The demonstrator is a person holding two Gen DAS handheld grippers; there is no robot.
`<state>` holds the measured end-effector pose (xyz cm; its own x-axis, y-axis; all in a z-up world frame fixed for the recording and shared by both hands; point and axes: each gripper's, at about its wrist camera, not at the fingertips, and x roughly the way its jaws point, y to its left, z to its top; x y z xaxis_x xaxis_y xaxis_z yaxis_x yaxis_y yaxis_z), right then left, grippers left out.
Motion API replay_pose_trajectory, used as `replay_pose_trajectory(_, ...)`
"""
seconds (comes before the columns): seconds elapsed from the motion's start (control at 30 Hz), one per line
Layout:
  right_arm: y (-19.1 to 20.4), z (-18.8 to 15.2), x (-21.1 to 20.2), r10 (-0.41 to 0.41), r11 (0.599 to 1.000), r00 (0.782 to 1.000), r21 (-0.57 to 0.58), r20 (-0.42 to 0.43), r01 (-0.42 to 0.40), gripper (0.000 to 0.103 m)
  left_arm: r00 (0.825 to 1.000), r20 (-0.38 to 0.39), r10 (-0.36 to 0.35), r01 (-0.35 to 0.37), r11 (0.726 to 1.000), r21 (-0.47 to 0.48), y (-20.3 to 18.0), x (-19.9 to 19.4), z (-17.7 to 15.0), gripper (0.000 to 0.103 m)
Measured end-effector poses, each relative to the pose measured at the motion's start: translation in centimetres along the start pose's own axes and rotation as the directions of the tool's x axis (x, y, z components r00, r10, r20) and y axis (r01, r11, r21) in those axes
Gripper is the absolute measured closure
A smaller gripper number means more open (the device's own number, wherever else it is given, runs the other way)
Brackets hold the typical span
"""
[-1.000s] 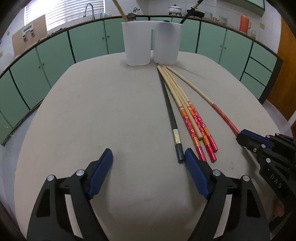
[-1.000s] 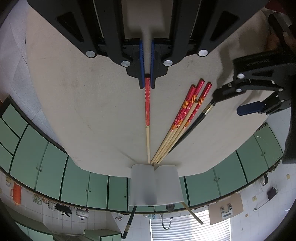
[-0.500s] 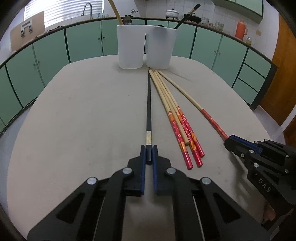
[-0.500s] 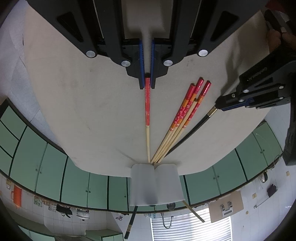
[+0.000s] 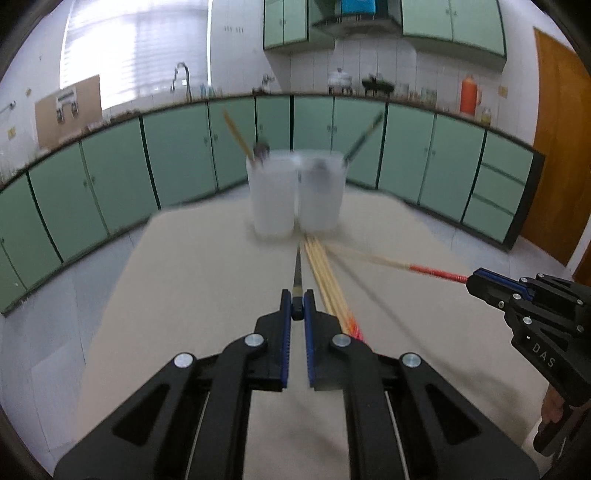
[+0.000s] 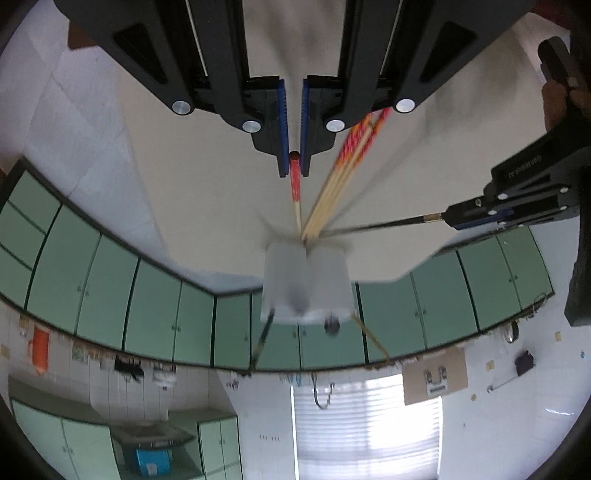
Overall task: Organize utensils
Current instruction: 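Lift both chopsticks and carry them over the white holder with both tools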
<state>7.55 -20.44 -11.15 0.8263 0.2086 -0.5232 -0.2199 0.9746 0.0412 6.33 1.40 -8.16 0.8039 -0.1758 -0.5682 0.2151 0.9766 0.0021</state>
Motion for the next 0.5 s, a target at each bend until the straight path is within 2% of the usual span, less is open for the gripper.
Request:
replay_pose_trajectory(0.23,-1.2,5.5,-2.8,0.051,0.999,0.993,0.002,0.107,-0.052,0.097,0.989,0.147,-0.035,0.037,0.999,-0.007,0.9,-3.3,5.5,0.097)
replay_pose_trajectory(0.5,-2.1,10.0,-3.6,0.102,0.995,0.987,0.000,0.128,-0.103,0.097,0.978,0.186,-0.091,0.092,0.996,0.002,0.5,-4.0,8.4,0.097)
